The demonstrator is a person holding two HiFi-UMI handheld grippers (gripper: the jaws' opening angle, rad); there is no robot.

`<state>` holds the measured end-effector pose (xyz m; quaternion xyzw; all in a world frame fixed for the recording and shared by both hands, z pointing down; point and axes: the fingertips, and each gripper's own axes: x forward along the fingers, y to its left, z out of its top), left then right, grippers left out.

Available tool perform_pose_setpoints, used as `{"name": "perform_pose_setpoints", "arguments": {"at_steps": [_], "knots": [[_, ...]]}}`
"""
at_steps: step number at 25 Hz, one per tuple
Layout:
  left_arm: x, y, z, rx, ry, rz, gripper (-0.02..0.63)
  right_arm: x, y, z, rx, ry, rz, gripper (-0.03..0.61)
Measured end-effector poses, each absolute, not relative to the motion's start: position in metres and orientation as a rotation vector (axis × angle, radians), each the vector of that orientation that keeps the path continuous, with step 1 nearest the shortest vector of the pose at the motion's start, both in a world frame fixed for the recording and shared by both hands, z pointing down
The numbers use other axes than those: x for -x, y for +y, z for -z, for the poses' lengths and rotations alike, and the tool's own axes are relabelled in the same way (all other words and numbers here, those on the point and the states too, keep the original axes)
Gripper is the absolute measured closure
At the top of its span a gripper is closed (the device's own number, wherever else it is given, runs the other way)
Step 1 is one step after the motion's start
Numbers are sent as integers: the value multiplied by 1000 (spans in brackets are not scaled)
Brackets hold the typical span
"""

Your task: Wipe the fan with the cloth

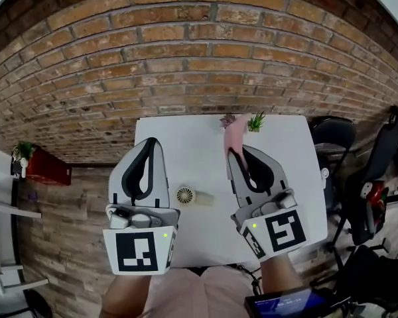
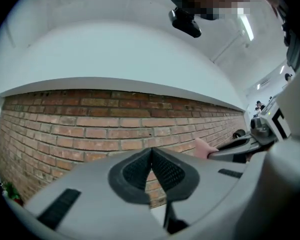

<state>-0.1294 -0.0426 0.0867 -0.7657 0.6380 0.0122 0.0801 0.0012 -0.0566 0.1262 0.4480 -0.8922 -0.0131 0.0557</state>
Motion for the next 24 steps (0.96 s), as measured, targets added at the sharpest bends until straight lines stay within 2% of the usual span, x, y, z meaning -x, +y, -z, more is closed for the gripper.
{"name": "perform_pose_setpoints", "arguments": {"at_steps": [10, 24], "knots": [[125, -39, -90, 2327, 1925, -103, 601, 4, -54, -131, -1340, -2722, 16, 543], [122, -49, -110, 2303, 1981, 6, 601, 0, -57, -142, -1339, -2705, -4, 543]]}}
